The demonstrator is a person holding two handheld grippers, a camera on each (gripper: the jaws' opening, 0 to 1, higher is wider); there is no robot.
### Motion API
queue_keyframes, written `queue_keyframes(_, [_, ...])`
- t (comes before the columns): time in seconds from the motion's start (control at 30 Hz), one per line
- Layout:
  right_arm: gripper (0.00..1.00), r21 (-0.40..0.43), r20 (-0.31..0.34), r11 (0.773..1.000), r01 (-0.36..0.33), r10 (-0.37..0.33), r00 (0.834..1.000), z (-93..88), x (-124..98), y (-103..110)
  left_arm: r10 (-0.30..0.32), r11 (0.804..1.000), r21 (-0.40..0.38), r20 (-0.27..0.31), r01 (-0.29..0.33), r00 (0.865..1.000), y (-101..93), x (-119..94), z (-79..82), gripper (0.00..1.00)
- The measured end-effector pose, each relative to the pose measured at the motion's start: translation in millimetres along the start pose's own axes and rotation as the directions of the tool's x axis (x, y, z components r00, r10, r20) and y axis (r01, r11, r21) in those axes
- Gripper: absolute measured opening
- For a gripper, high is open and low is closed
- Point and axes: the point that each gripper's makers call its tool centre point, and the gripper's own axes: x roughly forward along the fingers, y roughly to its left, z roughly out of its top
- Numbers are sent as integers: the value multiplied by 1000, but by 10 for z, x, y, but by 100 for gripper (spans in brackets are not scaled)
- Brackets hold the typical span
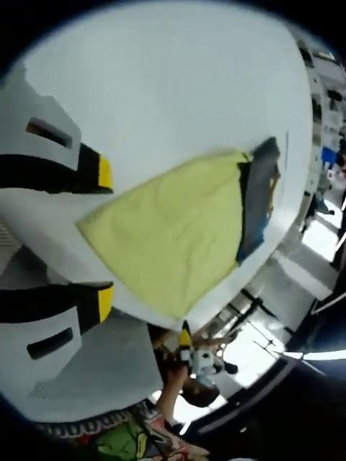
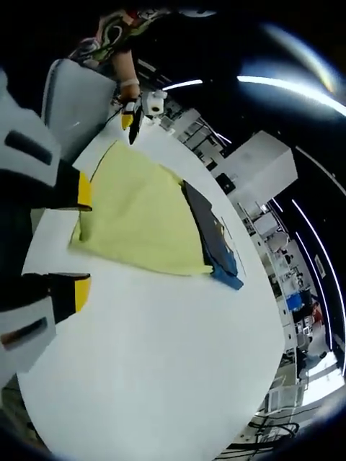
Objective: Fold the garment on the visible template until the final outline fits inside the template.
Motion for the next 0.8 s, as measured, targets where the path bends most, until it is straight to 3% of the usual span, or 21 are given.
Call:
queue_keyframes(0.13, [31,-11,-30,1000,14,-15,999,-73,25,-26,6,999,-32,-19,-7,1000,19,0,-74,35])
queue_keyframes(0.3, [25,-82,-49,996,25,-30,998,-81,69,-1,15,999,-44,-40,-16,999,28,14,-149,32])
queue_keyframes(0.47, [22,-96,-76,995,12,-20,997,-108,129,41,15,998,-58,-34,-17,999,27,30,-147,26])
queue_keyframes(0.7, [15,-85,-84,996,11,-18,996,-119,153,34,13,995,-97,-33,-16,999,24,51,-160,18])
queue_keyframes(0.8, [9,-42,-82,999,11,-15,997,-129,160,3,2,992,-126,-20,-4,1000,22,57,-156,17])
